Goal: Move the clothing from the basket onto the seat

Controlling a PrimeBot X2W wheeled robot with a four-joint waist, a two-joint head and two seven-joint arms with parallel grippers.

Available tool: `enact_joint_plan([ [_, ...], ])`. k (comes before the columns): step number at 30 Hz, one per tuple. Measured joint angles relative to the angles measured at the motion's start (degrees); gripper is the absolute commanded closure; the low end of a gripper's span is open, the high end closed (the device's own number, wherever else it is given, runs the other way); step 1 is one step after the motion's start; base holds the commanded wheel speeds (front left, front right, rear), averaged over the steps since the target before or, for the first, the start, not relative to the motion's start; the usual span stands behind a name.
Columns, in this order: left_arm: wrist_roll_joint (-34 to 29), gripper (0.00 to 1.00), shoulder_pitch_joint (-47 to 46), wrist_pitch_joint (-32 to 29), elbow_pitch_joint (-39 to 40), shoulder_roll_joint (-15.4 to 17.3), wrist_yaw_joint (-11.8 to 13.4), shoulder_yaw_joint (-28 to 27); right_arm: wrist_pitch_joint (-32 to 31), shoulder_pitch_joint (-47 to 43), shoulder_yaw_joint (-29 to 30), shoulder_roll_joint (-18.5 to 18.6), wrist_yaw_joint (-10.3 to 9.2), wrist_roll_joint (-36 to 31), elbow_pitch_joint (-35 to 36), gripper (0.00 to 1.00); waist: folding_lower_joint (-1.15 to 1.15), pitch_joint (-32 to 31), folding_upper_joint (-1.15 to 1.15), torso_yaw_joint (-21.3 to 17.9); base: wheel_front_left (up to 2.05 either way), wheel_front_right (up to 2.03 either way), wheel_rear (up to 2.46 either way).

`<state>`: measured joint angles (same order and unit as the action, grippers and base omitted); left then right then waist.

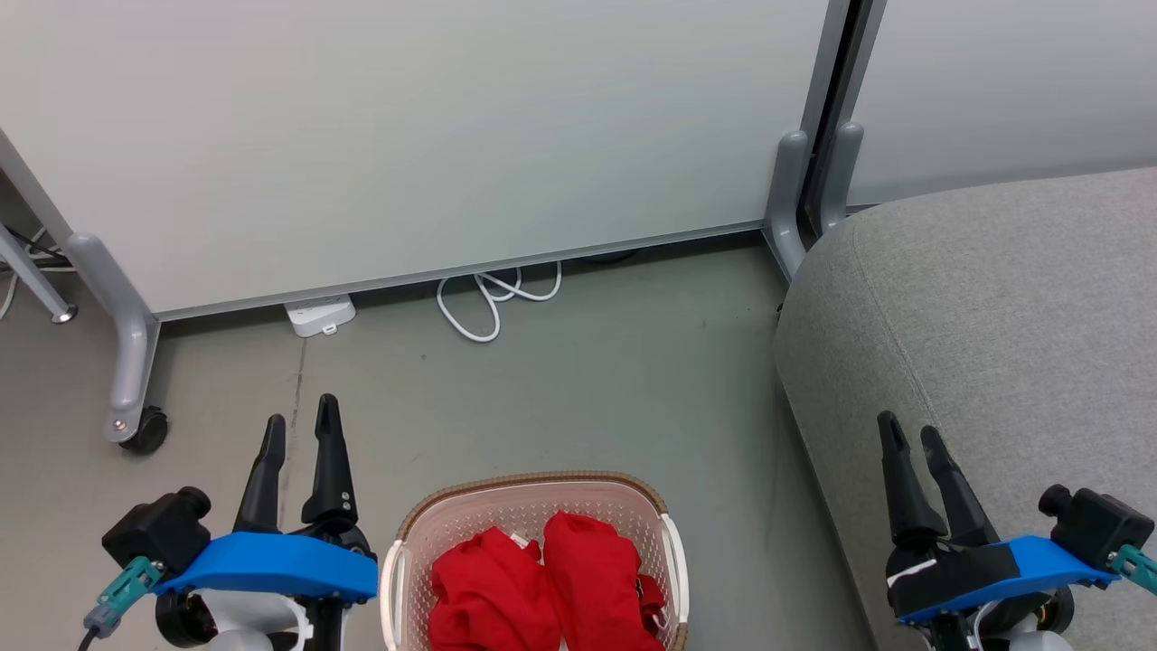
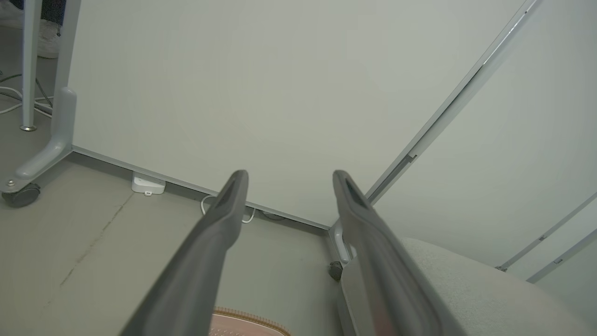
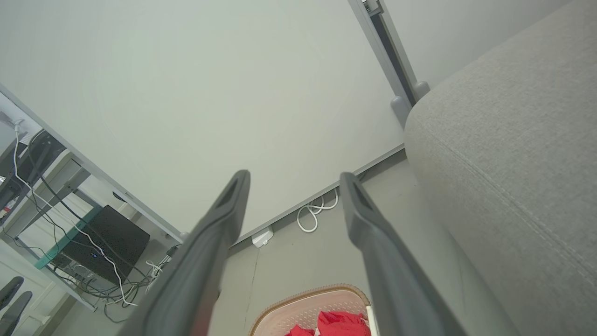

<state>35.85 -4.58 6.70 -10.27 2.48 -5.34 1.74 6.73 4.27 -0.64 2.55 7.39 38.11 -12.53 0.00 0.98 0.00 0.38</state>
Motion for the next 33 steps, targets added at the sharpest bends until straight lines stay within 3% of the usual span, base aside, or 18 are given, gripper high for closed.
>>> enact_joint_plan([
  [33, -19.46, 0.00, -0.40, 4.61, -1.29, 0.57, 0.24, 2.93, 4.55, 0.35, -1.77, 0.07, 0.01, -19.30, -1.56, 0.00, 0.00, 0.16, 0.00, 0.25, 0.00, 0.00, 0.00],
])
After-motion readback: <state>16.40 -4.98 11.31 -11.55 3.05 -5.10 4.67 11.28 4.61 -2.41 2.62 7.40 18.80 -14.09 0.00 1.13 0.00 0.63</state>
